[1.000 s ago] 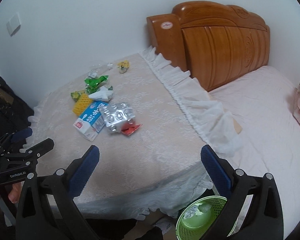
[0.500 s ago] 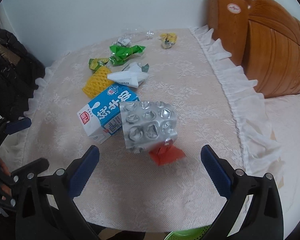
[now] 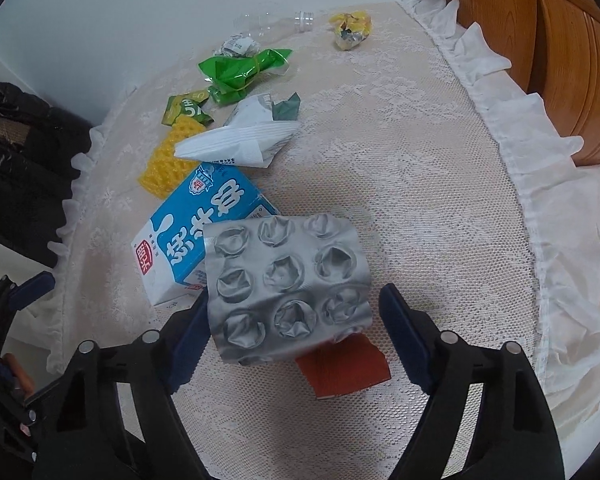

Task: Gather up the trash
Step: 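Grasp the silver blister pack with the right gripper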

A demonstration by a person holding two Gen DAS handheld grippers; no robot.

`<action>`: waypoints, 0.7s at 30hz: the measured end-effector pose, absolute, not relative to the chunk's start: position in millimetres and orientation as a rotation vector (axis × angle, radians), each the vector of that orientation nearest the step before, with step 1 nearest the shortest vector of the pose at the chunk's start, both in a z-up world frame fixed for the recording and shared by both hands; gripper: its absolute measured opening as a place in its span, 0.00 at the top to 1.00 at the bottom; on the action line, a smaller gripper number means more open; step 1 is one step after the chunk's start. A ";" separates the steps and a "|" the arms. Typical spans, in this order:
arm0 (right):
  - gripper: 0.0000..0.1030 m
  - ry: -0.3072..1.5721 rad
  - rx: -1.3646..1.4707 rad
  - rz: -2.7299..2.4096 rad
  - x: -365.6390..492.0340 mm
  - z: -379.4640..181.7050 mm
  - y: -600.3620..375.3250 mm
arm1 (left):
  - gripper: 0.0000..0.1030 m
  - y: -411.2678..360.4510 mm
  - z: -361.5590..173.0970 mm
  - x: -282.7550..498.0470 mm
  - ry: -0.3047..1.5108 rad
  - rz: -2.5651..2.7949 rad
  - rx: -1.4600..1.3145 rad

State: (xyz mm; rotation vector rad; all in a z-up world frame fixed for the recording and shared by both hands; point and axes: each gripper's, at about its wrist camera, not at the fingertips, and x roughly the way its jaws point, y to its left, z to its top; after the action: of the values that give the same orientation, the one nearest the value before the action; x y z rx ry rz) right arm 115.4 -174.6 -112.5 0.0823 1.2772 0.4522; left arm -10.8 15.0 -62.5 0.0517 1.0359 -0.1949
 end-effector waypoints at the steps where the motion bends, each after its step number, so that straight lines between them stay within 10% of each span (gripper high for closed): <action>1: 0.27 1.277 0.095 0.454 115.1 -112.5 -175.8 | 0.07 15.6 -62.6 -10.3 1.036 -0.192 0.049; 7: 0.26 1.277 0.091 0.452 115.8 -112.9 -175.8 | 0.07 16.4 -63.9 -7.9 1.042 -0.182 0.051; 11: 0.05 1.276 0.049 0.437 119.0 -113.1 -173.5 | 0.07 17.3 -65.8 -8.3 1.050 -0.182 0.050; 21: 0.10 1.317 0.088 0.466 130.1 -128.4 -177.5 | 0.07 19.0 -68.0 -10.1 1.056 -0.182 0.057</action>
State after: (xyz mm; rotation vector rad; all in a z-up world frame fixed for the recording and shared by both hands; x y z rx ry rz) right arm 130.1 -177.5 -128.4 0.0884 1.3172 0.4664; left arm -10.1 19.0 -68.0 0.0572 1.0558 -0.1817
